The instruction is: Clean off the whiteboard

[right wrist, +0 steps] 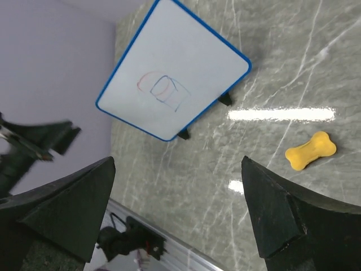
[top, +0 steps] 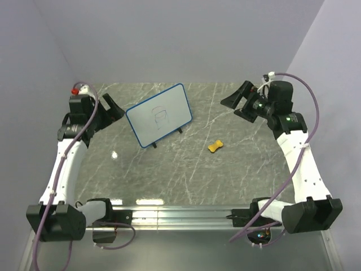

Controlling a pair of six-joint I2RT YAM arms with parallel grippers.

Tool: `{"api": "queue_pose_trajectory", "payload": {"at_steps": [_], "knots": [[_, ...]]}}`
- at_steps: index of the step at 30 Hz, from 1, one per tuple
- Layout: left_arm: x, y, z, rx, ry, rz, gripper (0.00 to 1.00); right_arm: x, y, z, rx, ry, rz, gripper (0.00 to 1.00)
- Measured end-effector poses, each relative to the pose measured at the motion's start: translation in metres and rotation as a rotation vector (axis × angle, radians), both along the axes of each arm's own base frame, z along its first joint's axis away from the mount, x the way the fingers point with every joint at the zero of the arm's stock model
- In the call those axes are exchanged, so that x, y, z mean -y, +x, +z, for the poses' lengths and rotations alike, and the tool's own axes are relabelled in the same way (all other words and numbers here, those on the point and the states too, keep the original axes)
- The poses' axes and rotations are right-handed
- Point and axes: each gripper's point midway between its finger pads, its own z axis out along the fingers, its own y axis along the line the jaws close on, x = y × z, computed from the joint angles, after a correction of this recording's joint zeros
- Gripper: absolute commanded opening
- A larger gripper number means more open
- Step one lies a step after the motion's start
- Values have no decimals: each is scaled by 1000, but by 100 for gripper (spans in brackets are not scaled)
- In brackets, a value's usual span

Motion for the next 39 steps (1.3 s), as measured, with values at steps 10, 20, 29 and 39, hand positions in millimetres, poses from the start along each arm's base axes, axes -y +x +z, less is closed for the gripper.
{"api": "queue_pose_trajectory", "payload": {"at_steps": [10,20,29,39], "knots": [[30,-40,-37,-91,13,-47,100,54,19,-106,-462,83,-179,100],[55,-50,-28,-53,51,-115,99,9,-12,-157,-737,-315,-133,100],[72,-52,-38,-78,79,-180,99,10,-14,-188,-841,-392,-235,100],[75,-50,-49,-107,104,-210,98,-10,-5,-230,-927,-415,-287,98]]}}
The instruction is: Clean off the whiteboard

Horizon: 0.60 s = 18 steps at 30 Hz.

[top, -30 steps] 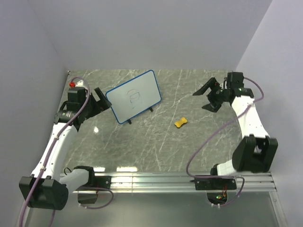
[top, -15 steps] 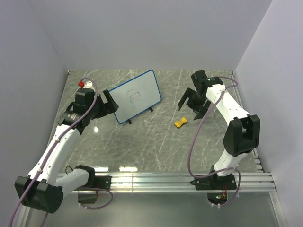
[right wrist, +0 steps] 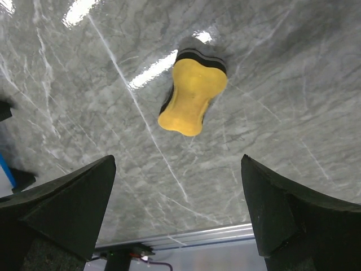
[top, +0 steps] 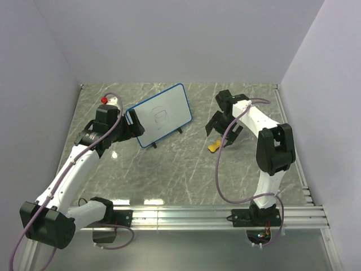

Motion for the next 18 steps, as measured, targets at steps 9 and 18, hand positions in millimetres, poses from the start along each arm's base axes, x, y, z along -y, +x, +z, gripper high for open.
{"api": "queue_pose_trajectory", "payload": {"at_steps": [9,18], "knots": [[1,0,-1,0,10,-22,97,0,5,-28,-43,-74,-43,97],[1,-4,-4,-20,18,-29,95,3,5,-44,-34,-92,-65,69]]}}
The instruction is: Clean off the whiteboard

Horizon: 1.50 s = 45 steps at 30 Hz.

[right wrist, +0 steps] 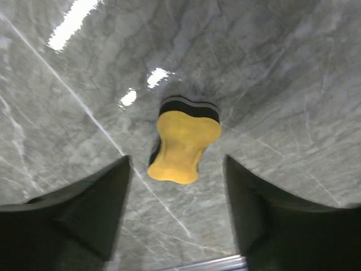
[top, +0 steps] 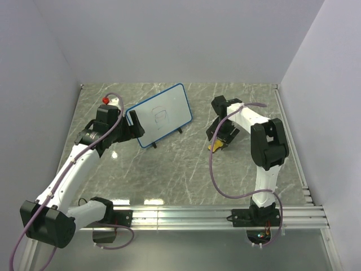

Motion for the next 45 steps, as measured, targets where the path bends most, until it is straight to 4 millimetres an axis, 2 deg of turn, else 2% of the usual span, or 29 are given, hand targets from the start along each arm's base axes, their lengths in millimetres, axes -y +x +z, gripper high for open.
{"api": "queue_pose_trajectory", "payload": {"at_steps": [2,5,9,19,26,28,31,32,33,39,45], "knots": [[0,0,-1,-2,0,-1,95,-2,4,0,14,7,-1,61],[1,0,-2,-7,-2,-6,95,-6,9,-2,34,14,4,57],[2,0,-5,-19,-2,-9,95,-10,6,-8,34,10,22,56],[2,-1,-12,-48,5,-10,95,1,-11,-23,-7,-49,54,51],[1,-3,-14,-59,8,-9,94,0,-10,-23,0,-51,72,49],[1,-5,-15,-66,11,-7,94,0,-9,-23,2,-54,75,50],[0,-6,-16,-72,11,-4,94,1,-9,-22,-1,-68,81,65],[0,-6,-17,-74,11,-4,94,1,-8,-21,-1,-75,84,77],[0,-7,-18,-78,12,-3,94,1,-7,-20,1,-81,88,80],[-2,-11,-28,-102,20,2,93,-7,9,-5,61,-88,128,77],[-2,-11,-27,-101,13,16,93,-6,6,-7,58,-99,140,72]]}}
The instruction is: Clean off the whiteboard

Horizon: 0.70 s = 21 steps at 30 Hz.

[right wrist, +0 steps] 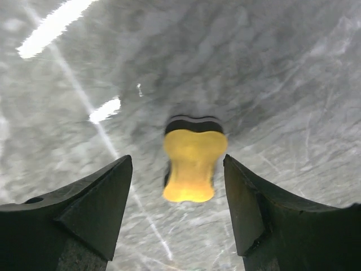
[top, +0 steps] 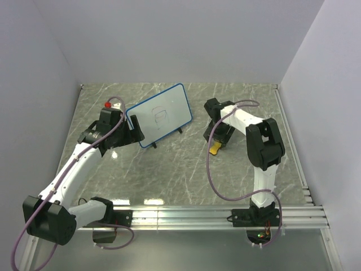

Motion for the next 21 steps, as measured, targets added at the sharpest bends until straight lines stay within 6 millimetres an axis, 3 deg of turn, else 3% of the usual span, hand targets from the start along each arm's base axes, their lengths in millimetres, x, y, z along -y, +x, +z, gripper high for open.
{"api": "queue_pose_trajectory", "payload": {"at_steps": [9,12,15,19,21], "knots": [[-3,-5,-3,-6,3,9,91,12,-29,-14,-48,-34,-2,65],[-3,-7,-4,-13,4,11,90,11,-28,-15,-32,-26,-4,53],[-4,-9,-6,-25,7,11,88,7,-25,-16,-18,-18,1,34],[-4,-12,-11,-50,14,12,87,5,-24,-16,-10,-12,3,0],[-5,-12,-14,-62,19,14,87,5,-24,-15,-6,-9,1,0]]}}
